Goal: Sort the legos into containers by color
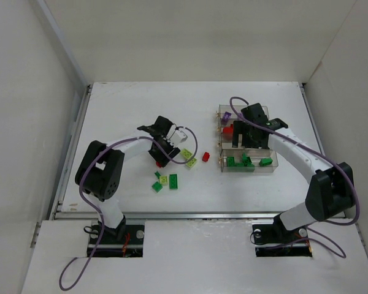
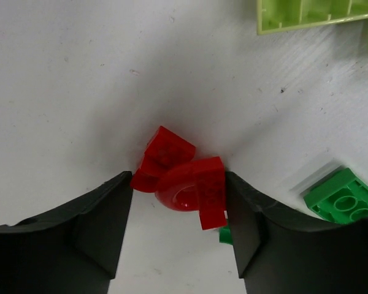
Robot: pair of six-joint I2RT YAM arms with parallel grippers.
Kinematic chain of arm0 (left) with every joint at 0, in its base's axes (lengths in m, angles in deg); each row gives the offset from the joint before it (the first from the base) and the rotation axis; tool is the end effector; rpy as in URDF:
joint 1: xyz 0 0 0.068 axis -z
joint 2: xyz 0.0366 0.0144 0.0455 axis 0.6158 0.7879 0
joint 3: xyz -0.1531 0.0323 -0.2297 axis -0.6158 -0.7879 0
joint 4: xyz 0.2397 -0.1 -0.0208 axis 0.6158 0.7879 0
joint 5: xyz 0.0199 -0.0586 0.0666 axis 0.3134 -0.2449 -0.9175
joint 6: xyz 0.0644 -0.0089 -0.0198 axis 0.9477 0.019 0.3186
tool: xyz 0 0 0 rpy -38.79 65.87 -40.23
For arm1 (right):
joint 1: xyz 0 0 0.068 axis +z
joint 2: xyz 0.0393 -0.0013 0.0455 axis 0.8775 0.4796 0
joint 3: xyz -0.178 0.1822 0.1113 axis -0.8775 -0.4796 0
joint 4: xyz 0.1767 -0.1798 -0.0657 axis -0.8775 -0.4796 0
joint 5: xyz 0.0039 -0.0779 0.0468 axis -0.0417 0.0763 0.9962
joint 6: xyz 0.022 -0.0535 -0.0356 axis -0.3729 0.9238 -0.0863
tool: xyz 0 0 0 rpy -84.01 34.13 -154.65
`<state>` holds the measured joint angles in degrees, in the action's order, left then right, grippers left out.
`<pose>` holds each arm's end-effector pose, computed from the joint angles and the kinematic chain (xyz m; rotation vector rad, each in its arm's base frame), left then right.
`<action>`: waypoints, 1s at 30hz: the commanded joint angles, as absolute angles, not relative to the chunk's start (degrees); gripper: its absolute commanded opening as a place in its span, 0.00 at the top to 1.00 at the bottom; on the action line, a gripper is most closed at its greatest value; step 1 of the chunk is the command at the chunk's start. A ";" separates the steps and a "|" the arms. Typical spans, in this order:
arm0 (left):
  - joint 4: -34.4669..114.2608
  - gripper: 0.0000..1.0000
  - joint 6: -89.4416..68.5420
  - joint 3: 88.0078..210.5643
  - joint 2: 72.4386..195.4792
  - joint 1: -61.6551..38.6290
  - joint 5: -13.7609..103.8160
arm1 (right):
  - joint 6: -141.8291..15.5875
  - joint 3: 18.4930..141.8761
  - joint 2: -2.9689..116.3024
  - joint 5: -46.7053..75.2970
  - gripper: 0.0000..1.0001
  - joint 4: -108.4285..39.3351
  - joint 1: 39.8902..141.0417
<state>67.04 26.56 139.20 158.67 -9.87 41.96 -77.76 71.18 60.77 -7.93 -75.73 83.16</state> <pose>0.3103 -0.1716 0.1611 1.2295 2.3712 -0.1364 0.2935 0.1026 0.2509 0.0790 2.5695 -0.0548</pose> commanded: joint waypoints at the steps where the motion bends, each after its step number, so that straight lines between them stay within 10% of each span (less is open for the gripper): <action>1: 67.05 0.45 25.92 140.57 159.54 -9.54 43.01 | -77.05 71.44 58.65 -8.37 0.00 -75.08 83.49; 10: 68.81 0.61 24.25 142.33 158.93 -9.54 44.24 | -77.05 70.20 54.86 -8.37 0.00 -75.08 83.49; 20: 71.61 0.24 23.72 142.86 157.34 -9.54 41.87 | -76.52 69.68 53.11 -7.32 0.00 -75.08 83.49; 30: 74.17 0.35 21.52 140.22 157.42 -9.54 35.80 | -76.52 68.10 51.96 -6.70 0.00 -74.56 83.49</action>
